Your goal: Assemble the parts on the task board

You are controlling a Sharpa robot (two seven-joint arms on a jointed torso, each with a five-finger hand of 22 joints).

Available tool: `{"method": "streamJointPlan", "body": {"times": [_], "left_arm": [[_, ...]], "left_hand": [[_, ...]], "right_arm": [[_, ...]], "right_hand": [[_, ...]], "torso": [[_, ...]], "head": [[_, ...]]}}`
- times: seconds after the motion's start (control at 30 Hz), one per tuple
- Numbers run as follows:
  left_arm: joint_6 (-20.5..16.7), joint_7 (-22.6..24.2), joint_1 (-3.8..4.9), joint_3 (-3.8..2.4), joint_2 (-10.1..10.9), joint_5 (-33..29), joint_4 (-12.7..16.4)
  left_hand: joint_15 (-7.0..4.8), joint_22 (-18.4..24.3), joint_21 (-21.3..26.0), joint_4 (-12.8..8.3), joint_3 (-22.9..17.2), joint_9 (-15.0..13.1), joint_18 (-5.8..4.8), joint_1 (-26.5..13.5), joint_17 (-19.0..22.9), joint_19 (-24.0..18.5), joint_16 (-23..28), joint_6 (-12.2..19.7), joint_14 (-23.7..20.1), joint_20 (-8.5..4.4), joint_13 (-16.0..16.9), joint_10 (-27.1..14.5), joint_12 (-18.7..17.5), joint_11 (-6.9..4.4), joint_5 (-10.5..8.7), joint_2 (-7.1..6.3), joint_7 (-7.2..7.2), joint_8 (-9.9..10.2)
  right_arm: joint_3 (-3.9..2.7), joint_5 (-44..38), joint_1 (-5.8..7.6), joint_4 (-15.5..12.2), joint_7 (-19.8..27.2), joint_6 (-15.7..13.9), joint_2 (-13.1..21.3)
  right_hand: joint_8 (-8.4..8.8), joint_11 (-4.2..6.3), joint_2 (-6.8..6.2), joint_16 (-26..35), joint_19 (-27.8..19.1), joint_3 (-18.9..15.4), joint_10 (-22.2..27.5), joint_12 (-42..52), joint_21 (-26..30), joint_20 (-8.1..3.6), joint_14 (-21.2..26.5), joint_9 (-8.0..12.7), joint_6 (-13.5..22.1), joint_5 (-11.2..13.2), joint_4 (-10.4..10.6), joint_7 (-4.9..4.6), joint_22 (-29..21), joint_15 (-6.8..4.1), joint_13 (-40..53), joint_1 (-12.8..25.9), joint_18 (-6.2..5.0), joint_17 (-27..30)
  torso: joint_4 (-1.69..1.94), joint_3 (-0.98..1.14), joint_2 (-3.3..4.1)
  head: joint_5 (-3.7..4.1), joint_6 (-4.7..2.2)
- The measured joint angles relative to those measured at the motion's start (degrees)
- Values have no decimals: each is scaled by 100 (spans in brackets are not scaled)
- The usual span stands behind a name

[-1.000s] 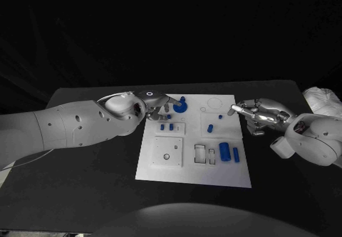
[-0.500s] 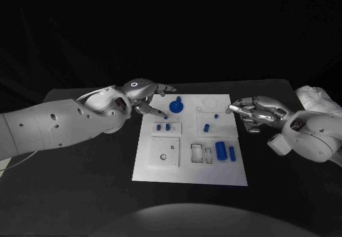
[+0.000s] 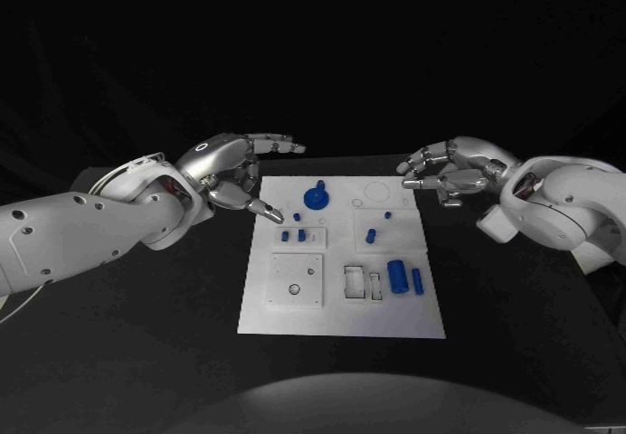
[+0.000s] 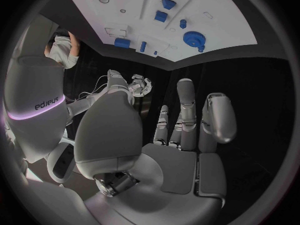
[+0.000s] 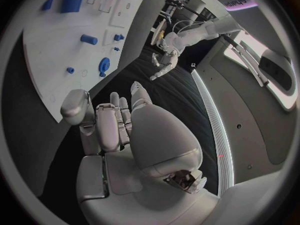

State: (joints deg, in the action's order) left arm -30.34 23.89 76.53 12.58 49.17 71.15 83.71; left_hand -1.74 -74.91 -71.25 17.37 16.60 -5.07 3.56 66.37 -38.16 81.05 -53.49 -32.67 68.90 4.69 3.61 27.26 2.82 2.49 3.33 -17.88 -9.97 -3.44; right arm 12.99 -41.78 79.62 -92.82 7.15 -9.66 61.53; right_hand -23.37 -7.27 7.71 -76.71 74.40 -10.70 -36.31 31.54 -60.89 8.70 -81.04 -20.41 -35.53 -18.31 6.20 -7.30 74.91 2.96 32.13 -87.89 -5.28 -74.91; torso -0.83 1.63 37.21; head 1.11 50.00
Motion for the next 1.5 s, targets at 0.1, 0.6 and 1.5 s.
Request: {"method": "streamJointPlan", "body": {"times": [0.1, 0.6, 1.5], "left_arm": [[2, 186, 5, 10, -16, -527, -46], [-86, 735, 0, 58, 185, -2190, 307], [-82, 655, -1, 63, 353, -2300, 508]], "left_hand": [[-9, 0, -353, -27, -340, -118, 0, 297, -722, 167, -592, -681, 402, -7, 88, 592, 189, 34, 155, 320, 141, -186], [-31, 0, -841, -65, -1428, -73, -89, 1978, -1342, 270, -1329, -2255, 802, -41, 32, 1378, 763, 53, 1115, 1852, 791, -330], [-11, 0, -783, -70, -1528, 23, -88, 2139, -1098, 269, -1265, -2446, 739, -41, 22, 1453, 868, 87, 1248, 1952, 965, -212]], "right_arm": [[-3, -828, 39, 104, -154, -71, -117], [0, -5265, -191, 669, -906, -237, -750], [-3, -5892, -542, 971, -1140, -406, -917]], "right_hand": [[209, 20, -88, -58, 113, 145, -207, -136, -164, -32, -61, 99, -252, 27, -106, 71, 0, -70, -273, -88, 1, 0], [814, 336, -629, -135, 338, 561, 4, -571, -490, -309, -136, 200, -1066, -12, -97, 374, -1, -382, -841, 244, 0, 1], [1235, 265, -1114, -338, 482, 1312, -589, 158, -712, -327, -228, -173, -1375, -894, 354, 356, 3, -369, -426, 1298, 0, -4]], "torso": [[83, -15, -32], [417, -75, -77], [441, -107, -103]], "head": [[73, 0], [481, 0], [531, 0]]}}
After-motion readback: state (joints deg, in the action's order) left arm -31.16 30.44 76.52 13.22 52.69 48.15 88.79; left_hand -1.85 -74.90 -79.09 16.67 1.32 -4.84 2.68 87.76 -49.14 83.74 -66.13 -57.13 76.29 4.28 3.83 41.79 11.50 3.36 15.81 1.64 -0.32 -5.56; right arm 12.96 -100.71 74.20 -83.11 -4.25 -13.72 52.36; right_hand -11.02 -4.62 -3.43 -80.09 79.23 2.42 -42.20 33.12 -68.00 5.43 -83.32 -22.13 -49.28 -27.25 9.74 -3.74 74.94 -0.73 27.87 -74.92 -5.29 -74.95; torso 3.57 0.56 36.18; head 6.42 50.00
